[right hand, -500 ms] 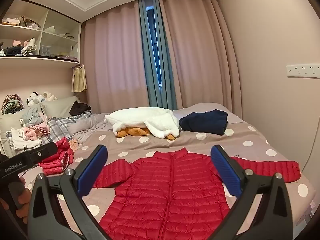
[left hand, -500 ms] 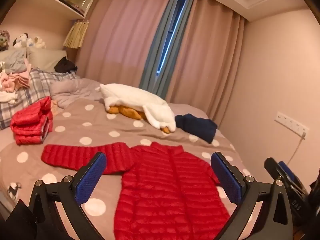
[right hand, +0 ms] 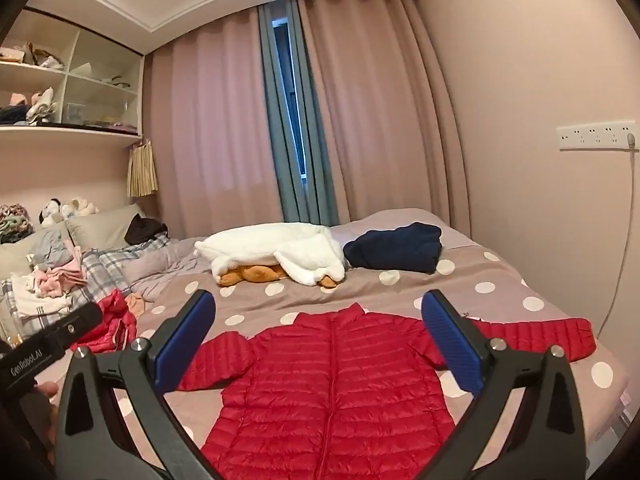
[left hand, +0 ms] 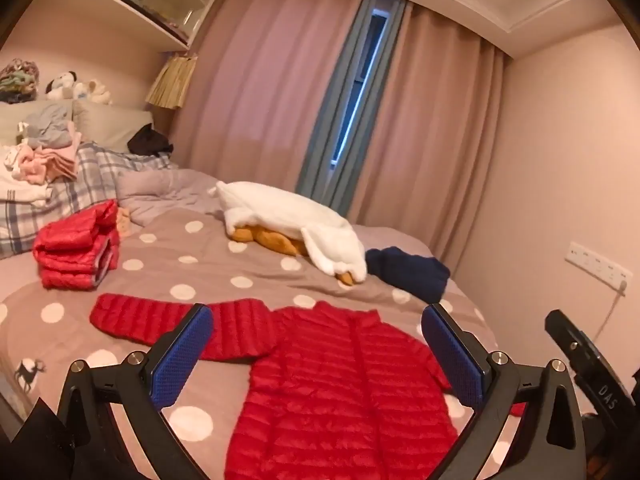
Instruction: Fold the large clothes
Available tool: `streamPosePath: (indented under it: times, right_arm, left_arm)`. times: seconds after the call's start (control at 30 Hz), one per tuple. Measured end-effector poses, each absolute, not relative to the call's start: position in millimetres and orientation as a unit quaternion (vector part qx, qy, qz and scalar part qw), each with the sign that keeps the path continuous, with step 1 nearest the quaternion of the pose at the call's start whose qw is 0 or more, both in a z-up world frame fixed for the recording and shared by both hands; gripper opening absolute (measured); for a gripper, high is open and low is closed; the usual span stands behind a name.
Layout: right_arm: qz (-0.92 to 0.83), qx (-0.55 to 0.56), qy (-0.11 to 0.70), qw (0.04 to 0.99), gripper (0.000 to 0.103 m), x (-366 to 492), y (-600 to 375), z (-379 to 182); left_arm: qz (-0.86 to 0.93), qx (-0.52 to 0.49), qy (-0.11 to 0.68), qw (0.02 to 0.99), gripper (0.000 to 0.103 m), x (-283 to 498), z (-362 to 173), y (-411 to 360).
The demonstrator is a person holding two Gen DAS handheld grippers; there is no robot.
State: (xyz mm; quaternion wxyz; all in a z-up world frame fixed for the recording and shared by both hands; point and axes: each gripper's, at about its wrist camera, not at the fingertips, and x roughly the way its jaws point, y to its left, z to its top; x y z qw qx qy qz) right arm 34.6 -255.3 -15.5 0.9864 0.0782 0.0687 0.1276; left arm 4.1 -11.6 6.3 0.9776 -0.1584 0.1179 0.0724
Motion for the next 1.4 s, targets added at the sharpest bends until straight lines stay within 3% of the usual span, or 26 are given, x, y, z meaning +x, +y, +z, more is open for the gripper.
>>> streamPosePath:
  times: [0.43, 1.4]
  right_arm:
    - [0.064, 0.061, 0.076, 0.993, 0.103, 38.5, -250.4, -15.9]
    - [-0.020, 0.068, 0.089, 0.994, 0.103, 44.5, -271.1, -21.7]
  left_arm:
    - [0.192, -0.184, 0.110, 0.958, 0.103, 10.3, 6.1, 13.8]
    - [0.211, -0.179, 0.119, 0.954, 0.103, 15.5, -10.2, 13.2]
